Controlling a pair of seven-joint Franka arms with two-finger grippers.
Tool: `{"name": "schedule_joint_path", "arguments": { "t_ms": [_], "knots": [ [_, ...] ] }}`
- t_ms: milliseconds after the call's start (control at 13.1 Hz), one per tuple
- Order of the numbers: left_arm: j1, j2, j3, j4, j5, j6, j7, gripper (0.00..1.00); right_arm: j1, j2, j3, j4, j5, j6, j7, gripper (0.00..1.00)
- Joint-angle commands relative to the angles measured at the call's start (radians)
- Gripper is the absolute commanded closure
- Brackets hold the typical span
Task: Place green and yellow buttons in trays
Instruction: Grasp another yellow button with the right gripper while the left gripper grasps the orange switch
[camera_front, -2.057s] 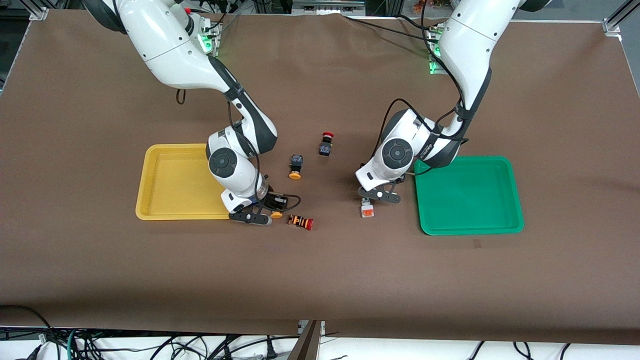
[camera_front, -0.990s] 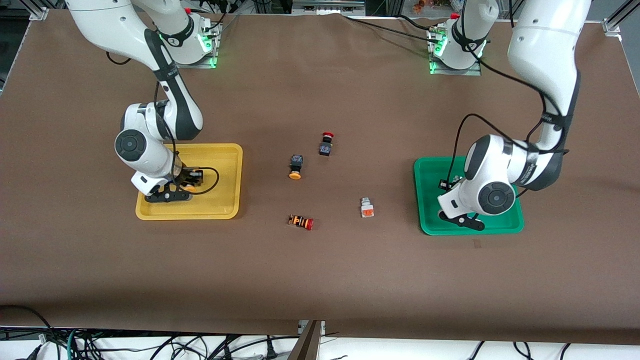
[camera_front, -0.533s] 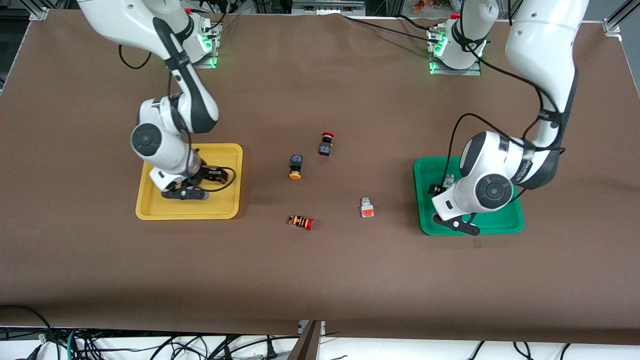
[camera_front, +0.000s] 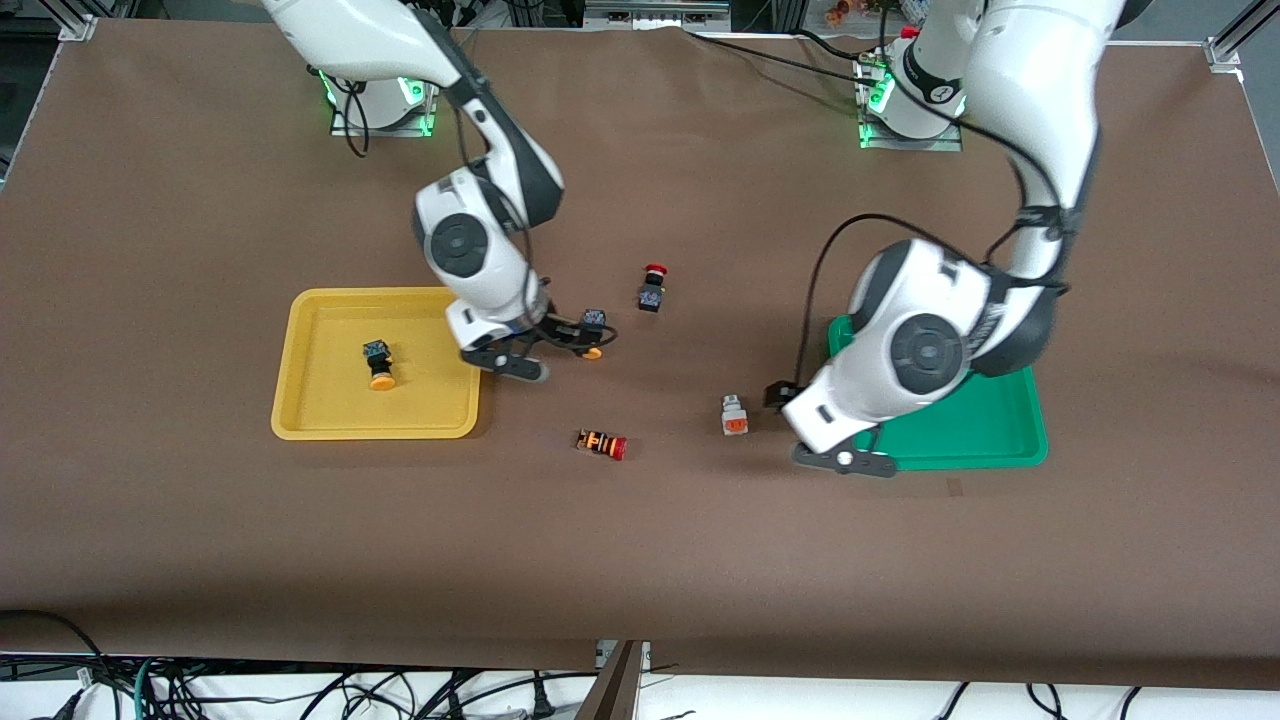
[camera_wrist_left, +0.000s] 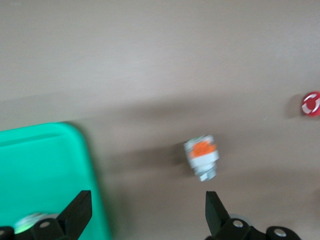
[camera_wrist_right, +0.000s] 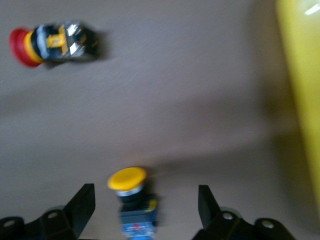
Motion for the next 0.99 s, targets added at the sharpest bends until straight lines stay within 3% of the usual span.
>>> {"name": "schedule_joint_path", "arguments": {
  "t_ms": [0,229,305,381,533,610,686,762,914],
  "knots": [
    [-0.047,0.104,0.01,0.028,0.0,0.139,-0.041,0.0,0.066,0.091,-0.011,0.042,0.013,0.102,0.072,0.06],
    [-0.058,0.132,0.009,-0.035,-0.01,0.227,-0.045,0.0,0.077,0.102,-0.017,0.037,-0.004,0.106,0.077,0.09],
    [-0.065,0.143,0.009,-0.037,-0.014,0.227,-0.057,0.0,0.075,0.102,-0.018,0.034,-0.008,0.106,0.074,0.16],
    [-0.076,0.143,0.01,-0.052,-0.012,0.228,-0.073,0.0,0.075,0.103,-0.02,0.028,-0.019,0.106,0.074,0.29],
    [-0.075,0.141,0.009,-0.081,0.002,0.228,-0.062,0.0,0.071,0.097,-0.027,0.026,-0.025,0.096,0.047,0.67],
    [-0.078,0.143,0.01,-0.085,0.002,0.228,-0.062,0.14,0.066,0.079,-0.058,0.026,-0.025,0.063,0.004,0.69],
    [-0.081,0.143,0.009,-0.085,0.002,0.228,-0.062,0.42,0.066,0.048,-0.087,0.029,-0.025,-0.012,-0.059,0.75],
    [-0.082,0.143,0.009,-0.085,0.002,0.227,-0.064,0.61,0.066,0.019,-0.119,0.029,-0.025,-0.069,-0.122,0.85],
    [-0.079,0.132,0.009,-0.083,0.002,0.216,-0.064,0.87,0.064,-0.03,-0.22,0.031,-0.025,-0.187,-0.29,0.86]
  ]
}}
